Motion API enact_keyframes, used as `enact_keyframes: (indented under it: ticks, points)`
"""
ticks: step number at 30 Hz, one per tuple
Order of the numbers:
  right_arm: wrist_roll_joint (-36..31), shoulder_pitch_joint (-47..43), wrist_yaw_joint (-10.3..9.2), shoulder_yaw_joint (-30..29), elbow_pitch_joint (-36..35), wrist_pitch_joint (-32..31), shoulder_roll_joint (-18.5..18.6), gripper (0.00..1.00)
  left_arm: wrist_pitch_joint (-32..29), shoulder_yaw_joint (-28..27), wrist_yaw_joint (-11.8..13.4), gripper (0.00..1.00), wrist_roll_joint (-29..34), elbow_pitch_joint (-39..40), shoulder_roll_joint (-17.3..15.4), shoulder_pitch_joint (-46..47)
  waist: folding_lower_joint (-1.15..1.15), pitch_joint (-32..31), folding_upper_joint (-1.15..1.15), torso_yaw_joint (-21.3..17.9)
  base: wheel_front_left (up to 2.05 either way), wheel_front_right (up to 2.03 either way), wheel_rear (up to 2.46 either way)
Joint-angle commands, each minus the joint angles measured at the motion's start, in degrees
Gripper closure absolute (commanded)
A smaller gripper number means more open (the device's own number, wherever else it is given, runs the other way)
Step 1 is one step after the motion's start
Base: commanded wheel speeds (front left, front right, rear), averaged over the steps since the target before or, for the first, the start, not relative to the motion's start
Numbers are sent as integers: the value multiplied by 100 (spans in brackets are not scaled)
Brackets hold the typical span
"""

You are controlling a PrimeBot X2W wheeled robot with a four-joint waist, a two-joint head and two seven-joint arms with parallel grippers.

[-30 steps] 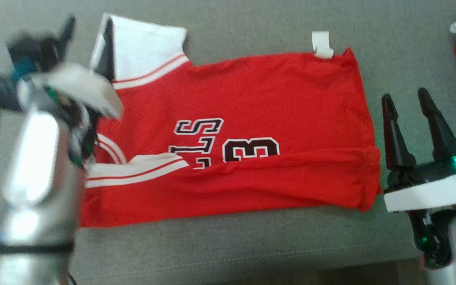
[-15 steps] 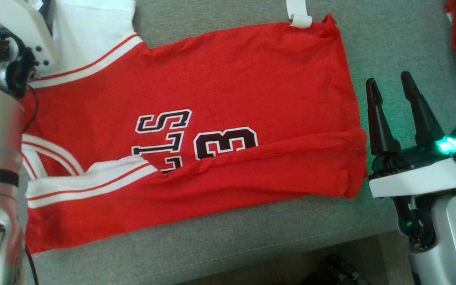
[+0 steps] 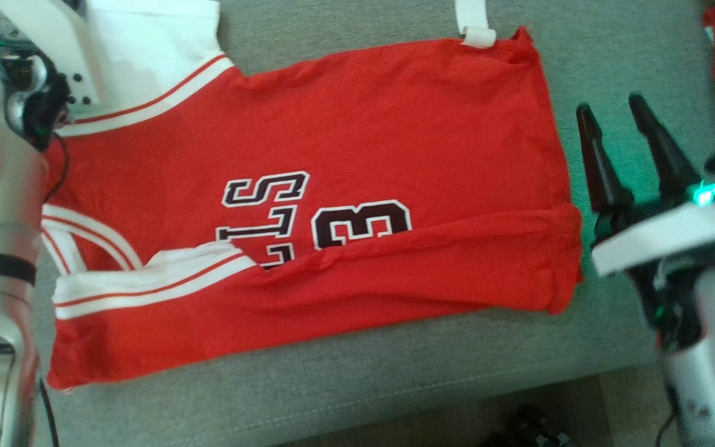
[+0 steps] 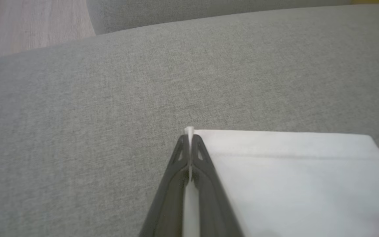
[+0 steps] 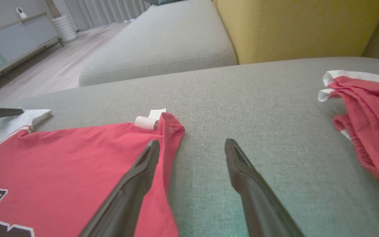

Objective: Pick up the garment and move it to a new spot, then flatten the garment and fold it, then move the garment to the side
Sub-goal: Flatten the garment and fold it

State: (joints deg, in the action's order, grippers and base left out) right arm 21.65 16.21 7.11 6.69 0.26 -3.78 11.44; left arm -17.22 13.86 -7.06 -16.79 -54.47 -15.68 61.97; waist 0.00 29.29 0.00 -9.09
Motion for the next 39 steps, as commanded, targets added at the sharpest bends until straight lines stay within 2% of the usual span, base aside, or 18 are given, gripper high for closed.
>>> enact_keyframes:
  ticks: [1,9,13,18,19,20,21,25,35,39]
  points:
    - [48,188,37,117,-104,-94,152,0,75,-86,3,100,12,116,-196,192,0,5,0,65,0,0,0]
    - [562,1706,37,800,798,-1119,812,0,534,125,5,100,28,-38,239,500,0,162,0,523,0,0,0]
    - [678,1996,37,977,1064,-1791,1080,0,713,187,1,100,15,-190,345,583,0,183,0,633,0,0,0]
    - [836,2142,37,1057,1057,-2560,1337,0,930,236,-6,100,-15,-366,392,663,0,173,0,675,0,0,0]
    - [871,2163,37,1071,1039,-2680,1365,23,970,245,-7,100,-21,-397,398,681,0,173,0,679,0,0,0]
    - [906,2182,37,1077,1028,-2789,1387,56,1008,254,-8,100,-26,-427,403,698,0,171,0,681,0,0,0]
    - [922,2204,37,1070,1016,-2868,1405,100,1050,260,-9,100,-34,-455,409,712,0,170,0,683,0,0,0]
    - [1082,2239,37,916,1008,-2987,1385,100,1313,300,-17,100,-67,-509,427,748,0,162,0,705,0,0,0]
    - [1293,2034,37,209,1077,-2133,1330,100,2488,334,42,100,-64,-249,312,568,0,-250,0,812,0,0,0]
    - [1408,1911,37,155,1083,-1997,1278,100,2714,303,25,100,-165,-102,293,336,0,-394,0,823,0,0,0]
